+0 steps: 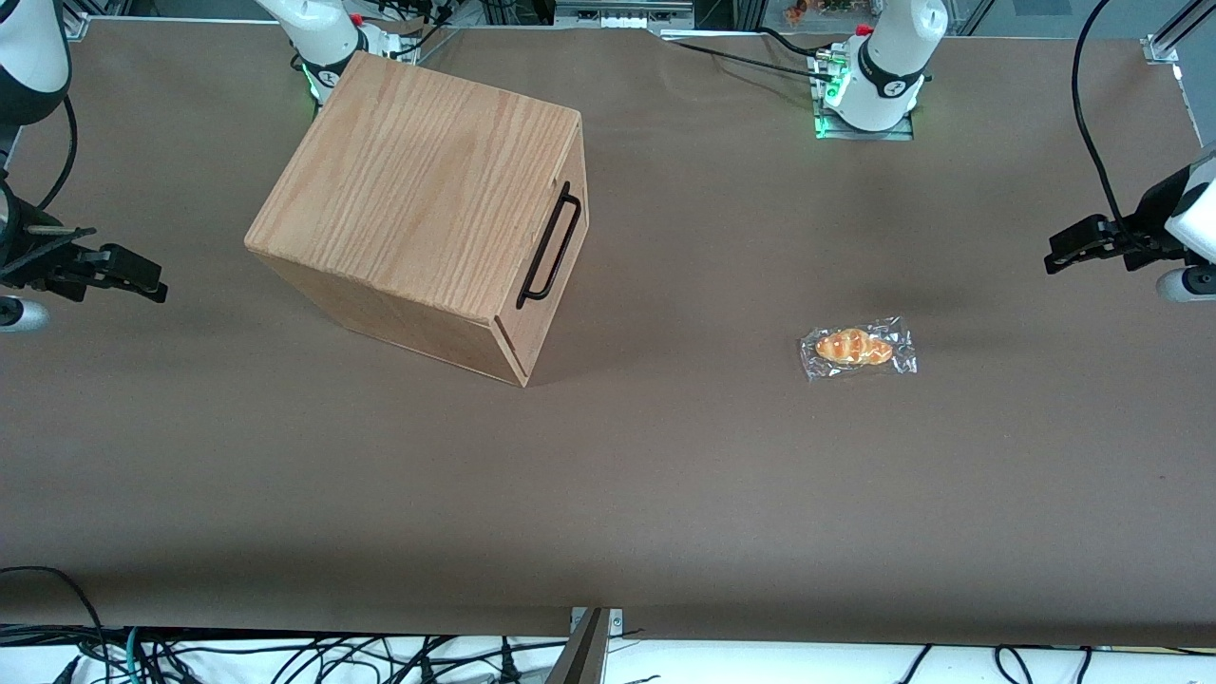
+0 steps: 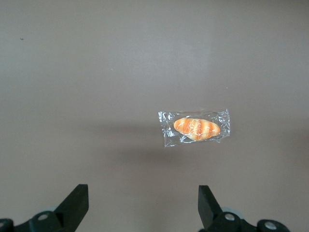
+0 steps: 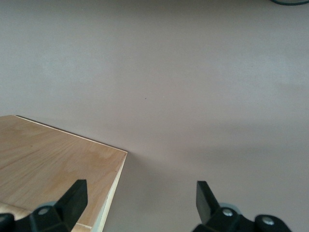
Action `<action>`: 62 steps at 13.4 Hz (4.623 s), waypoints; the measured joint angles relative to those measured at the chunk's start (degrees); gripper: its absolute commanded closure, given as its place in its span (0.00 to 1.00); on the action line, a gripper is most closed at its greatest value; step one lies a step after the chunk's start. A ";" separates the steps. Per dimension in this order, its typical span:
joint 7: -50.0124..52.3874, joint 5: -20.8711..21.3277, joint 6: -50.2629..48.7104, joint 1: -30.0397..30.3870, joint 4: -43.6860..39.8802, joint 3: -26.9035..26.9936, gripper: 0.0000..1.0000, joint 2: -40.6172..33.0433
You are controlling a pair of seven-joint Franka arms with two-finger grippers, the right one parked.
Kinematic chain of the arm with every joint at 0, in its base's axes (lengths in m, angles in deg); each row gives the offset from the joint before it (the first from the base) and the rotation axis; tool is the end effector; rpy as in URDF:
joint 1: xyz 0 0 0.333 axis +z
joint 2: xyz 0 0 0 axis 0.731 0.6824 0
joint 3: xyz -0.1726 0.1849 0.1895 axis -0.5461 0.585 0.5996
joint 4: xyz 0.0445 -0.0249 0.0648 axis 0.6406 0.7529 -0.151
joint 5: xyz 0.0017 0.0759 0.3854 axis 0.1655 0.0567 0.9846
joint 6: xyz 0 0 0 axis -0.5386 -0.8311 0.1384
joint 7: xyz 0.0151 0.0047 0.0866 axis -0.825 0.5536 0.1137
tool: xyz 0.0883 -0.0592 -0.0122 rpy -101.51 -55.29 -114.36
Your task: Open top drawer with left arm
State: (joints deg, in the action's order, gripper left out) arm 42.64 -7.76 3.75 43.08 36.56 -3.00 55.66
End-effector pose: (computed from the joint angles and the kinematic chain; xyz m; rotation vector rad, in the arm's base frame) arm 0.5673 0.0375 0.5694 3.1358 0.1230 -0.0946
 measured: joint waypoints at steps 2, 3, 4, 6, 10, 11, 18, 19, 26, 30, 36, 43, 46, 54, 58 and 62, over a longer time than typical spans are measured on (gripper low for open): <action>0.01 -0.36 0.02 -0.03 0.00 -0.50 0.00 -0.14; 0.08 -1.08 0.02 -0.09 0.00 -0.94 0.00 -0.22; 0.24 -1.72 0.02 -0.21 0.00 -1.27 0.00 -0.29; 0.31 -1.87 0.03 -0.31 0.00 -1.38 0.00 -0.33; 0.30 -1.87 0.38 -0.04 0.17 -1.19 0.00 -0.33; 0.30 -1.87 0.38 0.13 0.27 -1.17 0.00 -0.33; 0.30 -0.29 0.38 0.37 0.41 -1.07 0.00 -0.33; 0.30 -0.14 0.38 0.37 0.41 -1.07 0.00 -0.33; 0.30 1.59 0.35 0.37 0.86 -1.06 0.00 -0.32; 0.30 1.59 0.35 0.38 1.70 -1.03 0.00 -0.32; 0.30 1.59 -0.84 0.00 1.79 -1.31 0.00 -0.32; 1.26 -4.81 -3.91 -1.11 1.80 -6.24 0.00 -0.32; 5.42 -7.46 -3.96 -1.28 1.80 -9.95 0.00 -0.29; 17.47 -7.91 -3.55 -1.40 0.72 -20.02 0.00 0.61; 22.88 -7.91 -3.51 -1.51 -0.46 -24.66 0.00 1.59; 28.52 -7.92 -3.32 -1.95 -3.05 -28.21 0.00 3.88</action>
State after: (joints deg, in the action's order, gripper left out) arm 71.15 -15.68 0.42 41.13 33.52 -31.21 59.54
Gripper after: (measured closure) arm 0.000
